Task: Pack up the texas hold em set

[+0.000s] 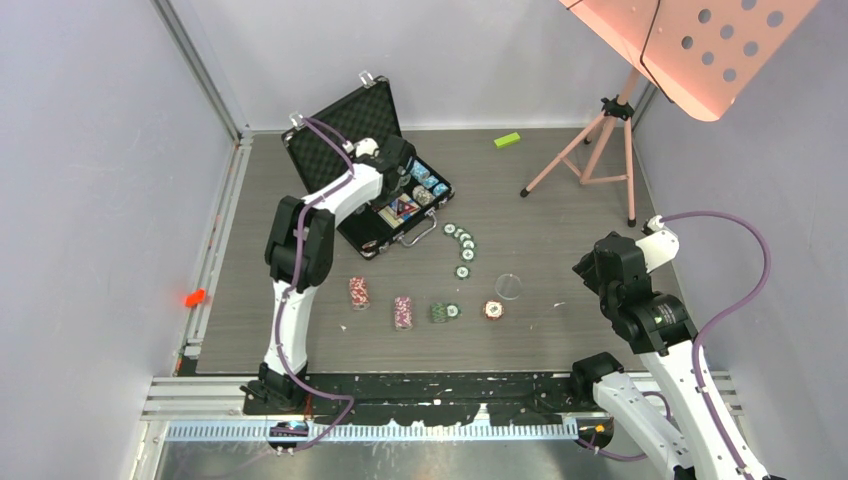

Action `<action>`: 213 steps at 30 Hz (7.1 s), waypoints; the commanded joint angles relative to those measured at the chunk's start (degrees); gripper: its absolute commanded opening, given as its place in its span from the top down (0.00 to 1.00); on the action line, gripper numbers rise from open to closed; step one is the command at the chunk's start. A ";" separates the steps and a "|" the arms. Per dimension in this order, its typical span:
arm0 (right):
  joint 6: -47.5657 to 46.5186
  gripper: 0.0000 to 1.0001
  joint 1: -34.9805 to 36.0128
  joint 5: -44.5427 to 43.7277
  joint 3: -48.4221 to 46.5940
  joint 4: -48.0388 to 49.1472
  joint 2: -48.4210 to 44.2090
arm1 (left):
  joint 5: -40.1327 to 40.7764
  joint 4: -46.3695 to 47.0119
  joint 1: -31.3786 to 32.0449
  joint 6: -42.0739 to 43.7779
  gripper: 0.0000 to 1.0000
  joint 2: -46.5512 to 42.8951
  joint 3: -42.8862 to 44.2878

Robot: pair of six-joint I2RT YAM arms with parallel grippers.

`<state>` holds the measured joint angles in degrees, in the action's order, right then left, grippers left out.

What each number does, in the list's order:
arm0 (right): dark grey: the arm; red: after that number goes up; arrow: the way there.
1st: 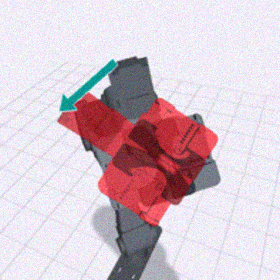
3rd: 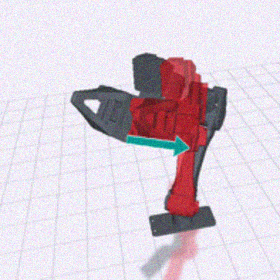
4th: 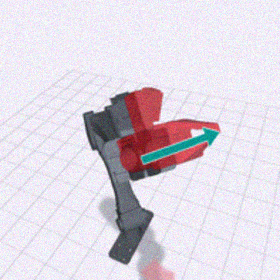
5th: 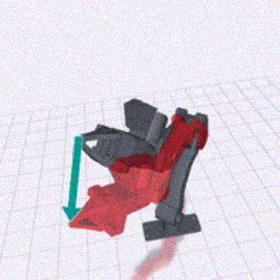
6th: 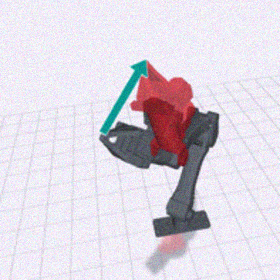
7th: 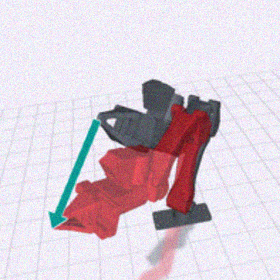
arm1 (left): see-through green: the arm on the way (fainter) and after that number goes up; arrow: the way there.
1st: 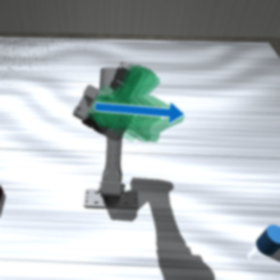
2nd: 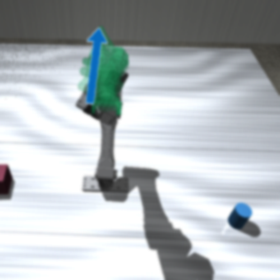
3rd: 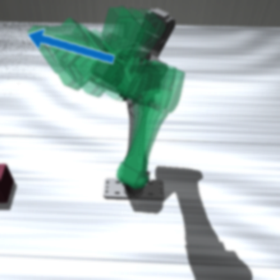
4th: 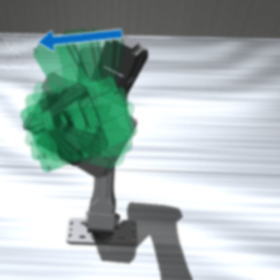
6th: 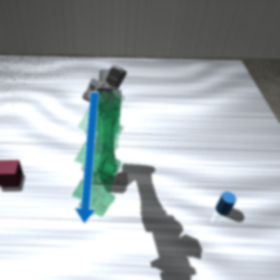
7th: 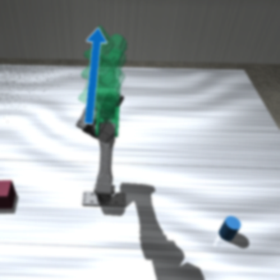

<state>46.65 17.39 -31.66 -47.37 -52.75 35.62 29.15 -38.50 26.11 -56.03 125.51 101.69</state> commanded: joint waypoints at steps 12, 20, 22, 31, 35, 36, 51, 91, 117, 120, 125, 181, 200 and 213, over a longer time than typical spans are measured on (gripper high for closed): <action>-0.14 0.45 -0.25 -0.27 -1.49 1.14 -0.11 | 2.10 -2.94 -0.53 2.74 0.65 -3.28 2.47; -0.12 0.45 -0.20 0.50 -1.37 1.57 0.41 | 0.25 -0.44 -0.45 4.86 0.60 -7.98 -0.43; -0.69 0.45 -0.23 1.56 -1.25 2.08 1.27 | -3.45 0.44 -0.44 6.72 0.57 -9.65 -1.53; -4.73 0.32 -0.23 14.27 -0.82 5.60 11.52 | -19.37 7.59 5.51 28.63 0.30 -22.04 -11.19; -3.86 0.10 -0.24 17.07 0.26 6.56 15.12 | -36.74 13.74 8.94 37.03 0.01 -29.59 -21.53; -3.68 0.08 -0.18 17.22 0.46 6.63 15.55 | -36.86 15.35 10.59 37.76 0.00 -31.32 -23.86; 1.48 0.02 -0.19 9.56 0.62 8.52 10.63 | -37.57 15.33 29.70 43.29 0.00 -28.10 -25.47; 4.54 0.06 -0.24 2.31 1.65 3.06 1.01 | -29.69 9.71 36.46 45.66 0.00 -6.88 -5.54; 5.99 0.08 -0.23 -6.09 0.77 0.71 -10.27 | -25.02 4.29 38.15 46.36 0.09 6.19 7.79; 5.56 0.08 -0.25 -5.89 0.54 1.19 -9.79 | -24.57 2.30 38.23 46.04 0.17 7.36 9.71; 5.20 0.08 -0.18 -5.96 0.45 1.51 -9.48 | -23.91 1.33 38.20 45.99 0.30 7.84 10.43; 1.21 0.11 -0.20 3.52 1.89 5.02 -2.64 | -33.42 2.33 3.21 47.78 0.66 -6.77 10.16; 1.80 0.11 -0.25 3.75 2.95 5.24 -2.29 | -29.59 1.14 -7.77 48.65 0.66 0.69 12.77; 0.56 0.06 -0.26 8.75 3.08 6.95 2.11 | -27.72 0.94 -9.15 46.83 0.10 0.49 11.79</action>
<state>48.36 17.39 -25.93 -44.03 -49.04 35.14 -0.05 -38.09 16.86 -8.34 128.55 111.63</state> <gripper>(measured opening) 0.928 0.787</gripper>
